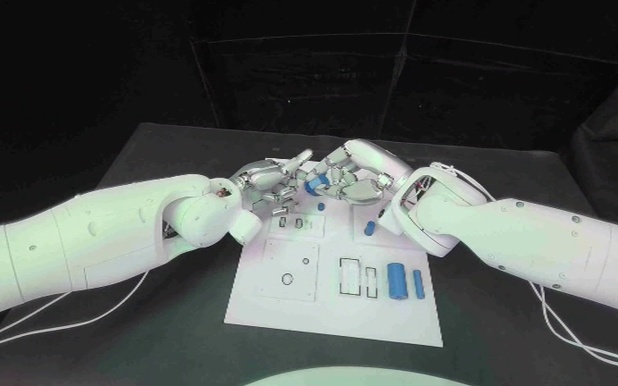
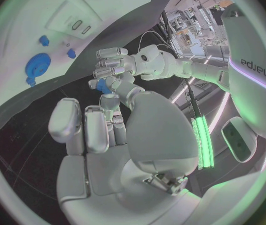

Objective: Assemble the parts on the task board

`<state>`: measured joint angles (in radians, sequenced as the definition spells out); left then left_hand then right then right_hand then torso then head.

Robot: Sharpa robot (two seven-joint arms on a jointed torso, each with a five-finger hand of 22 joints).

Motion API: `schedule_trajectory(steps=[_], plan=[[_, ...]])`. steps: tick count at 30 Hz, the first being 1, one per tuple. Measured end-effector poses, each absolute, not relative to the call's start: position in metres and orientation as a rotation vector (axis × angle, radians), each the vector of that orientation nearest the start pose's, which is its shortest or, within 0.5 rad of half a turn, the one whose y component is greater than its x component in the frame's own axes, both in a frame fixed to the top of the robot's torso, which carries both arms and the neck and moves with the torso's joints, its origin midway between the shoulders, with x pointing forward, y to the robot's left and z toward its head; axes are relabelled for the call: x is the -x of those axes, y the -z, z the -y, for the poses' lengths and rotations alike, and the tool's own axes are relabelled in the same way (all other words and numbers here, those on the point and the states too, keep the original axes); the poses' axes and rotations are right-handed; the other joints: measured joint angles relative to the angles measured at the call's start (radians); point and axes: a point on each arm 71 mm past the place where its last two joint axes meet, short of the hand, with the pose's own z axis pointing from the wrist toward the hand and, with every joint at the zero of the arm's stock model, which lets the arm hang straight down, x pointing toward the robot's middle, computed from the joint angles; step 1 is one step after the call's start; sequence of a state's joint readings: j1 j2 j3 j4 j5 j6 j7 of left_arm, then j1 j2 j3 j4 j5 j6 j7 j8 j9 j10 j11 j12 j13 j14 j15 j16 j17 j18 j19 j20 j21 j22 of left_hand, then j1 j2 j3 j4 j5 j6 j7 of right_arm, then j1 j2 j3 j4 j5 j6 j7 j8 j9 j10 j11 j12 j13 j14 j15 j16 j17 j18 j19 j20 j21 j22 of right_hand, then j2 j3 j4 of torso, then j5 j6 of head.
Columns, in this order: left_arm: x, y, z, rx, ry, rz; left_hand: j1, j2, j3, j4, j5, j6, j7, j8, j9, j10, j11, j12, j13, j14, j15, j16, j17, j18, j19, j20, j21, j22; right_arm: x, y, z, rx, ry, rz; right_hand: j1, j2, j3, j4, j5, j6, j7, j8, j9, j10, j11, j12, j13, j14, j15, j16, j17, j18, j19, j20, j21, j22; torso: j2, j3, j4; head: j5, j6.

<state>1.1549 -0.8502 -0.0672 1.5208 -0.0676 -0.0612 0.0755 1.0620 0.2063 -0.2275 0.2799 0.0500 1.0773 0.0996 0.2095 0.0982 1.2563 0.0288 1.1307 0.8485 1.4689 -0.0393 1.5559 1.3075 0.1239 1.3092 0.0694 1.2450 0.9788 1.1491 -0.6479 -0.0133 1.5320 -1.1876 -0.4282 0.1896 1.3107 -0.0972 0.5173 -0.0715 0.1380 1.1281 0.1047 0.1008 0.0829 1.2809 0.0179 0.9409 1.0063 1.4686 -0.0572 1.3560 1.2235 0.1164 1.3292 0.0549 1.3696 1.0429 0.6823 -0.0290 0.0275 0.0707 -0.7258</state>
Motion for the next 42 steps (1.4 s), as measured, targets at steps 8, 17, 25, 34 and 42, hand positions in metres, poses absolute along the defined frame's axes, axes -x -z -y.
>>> schedule_trajectory(steps=[8,17,25,34,42], plan=[[-0.465,0.229,-0.198,1.167,1.506,-1.929,0.000,0.000,-0.003,-0.003,0.000,0.004,-0.004,0.003,0.002,0.002,-0.002,0.000,0.002,0.000,0.000,0.000,0.000,0.000,0.000,0.000,0.006,0.002,-0.461,0.177,0.095,0.102,-1.199,-1.497,0.000,0.000,0.000,0.000,0.000,0.000,0.000,0.000,0.000,0.000,0.000,0.000,0.000,0.000,0.000,0.000,0.000,0.000,0.000,0.000,0.000,0.000,0.000,-0.0004,0.0000,-0.001,-0.002],[-0.465,0.229,-0.199,1.166,1.501,-1.929,0.000,0.000,-0.003,-0.003,0.000,0.003,-0.004,0.003,0.002,0.004,-0.004,0.000,0.003,-0.004,-0.004,0.000,0.000,0.000,0.000,0.000,0.006,0.004,-0.463,0.177,0.099,0.100,-1.185,-1.490,0.000,0.000,0.000,0.000,0.000,0.000,0.000,0.000,-0.001,0.000,0.000,0.000,0.000,0.000,0.000,0.000,0.000,0.000,0.000,0.000,0.000,0.000,-0.001,-0.0011,0.0000,-0.003,-0.002],[-0.465,0.230,-0.200,1.166,1.497,-1.928,0.006,0.003,-0.003,-0.003,0.000,0.003,-0.004,0.003,0.004,0.004,-0.004,0.000,0.005,-0.004,-0.004,0.000,0.000,0.000,0.000,0.000,0.006,0.004,-0.466,0.178,0.103,0.094,-1.172,-1.489,0.000,0.001,-0.003,0.003,0.000,0.001,0.001,0.000,-0.001,0.000,0.000,0.000,-0.002,0.000,0.000,0.000,-0.001,0.000,0.000,0.000,0.000,0.000,-0.001,-0.0012,0.0002,-0.004,-0.002],[-0.466,0.230,-0.203,1.170,1.487,-1.920,0.027,-0.008,-0.014,-0.006,0.000,-0.029,0.011,-0.012,-0.002,-0.030,0.000,-0.034,-0.049,-0.004,-0.003,0.000,0.000,0.000,-0.010,-0.004,0.006,-0.011,-0.463,0.177,0.102,0.098,-1.177,-1.484,0.003,0.003,-0.003,0.003,0.005,0.001,0.001,-0.002,-0.002,-0.004,0.004,0.000,-0.003,0.000,0.000,0.000,-0.002,0.000,0.000,0.000,0.000,0.000,-0.001,-0.0011,0.0003,-0.005,-0.004],[-0.475,0.231,-0.219,1.183,1.431,-1.885,0.037,-0.010,-0.026,-0.007,0.000,-0.056,0.023,-0.020,-0.006,-0.054,0.014,-0.061,-0.090,-0.002,0.002,0.000,0.000,0.000,-0.019,0.004,-0.004,-0.029,-0.458,0.174,0.104,0.121,-1.178,-1.473,0.002,0.005,-0.009,0.004,0.009,0.001,0.001,0.000,-0.001,-0.004,0.004,0.000,-0.005,0.000,0.000,0.000,-0.002,0.000,0.000,0.000,0.000,0.001,-0.001,0.0000,0.0002,-0.004,-0.004]])
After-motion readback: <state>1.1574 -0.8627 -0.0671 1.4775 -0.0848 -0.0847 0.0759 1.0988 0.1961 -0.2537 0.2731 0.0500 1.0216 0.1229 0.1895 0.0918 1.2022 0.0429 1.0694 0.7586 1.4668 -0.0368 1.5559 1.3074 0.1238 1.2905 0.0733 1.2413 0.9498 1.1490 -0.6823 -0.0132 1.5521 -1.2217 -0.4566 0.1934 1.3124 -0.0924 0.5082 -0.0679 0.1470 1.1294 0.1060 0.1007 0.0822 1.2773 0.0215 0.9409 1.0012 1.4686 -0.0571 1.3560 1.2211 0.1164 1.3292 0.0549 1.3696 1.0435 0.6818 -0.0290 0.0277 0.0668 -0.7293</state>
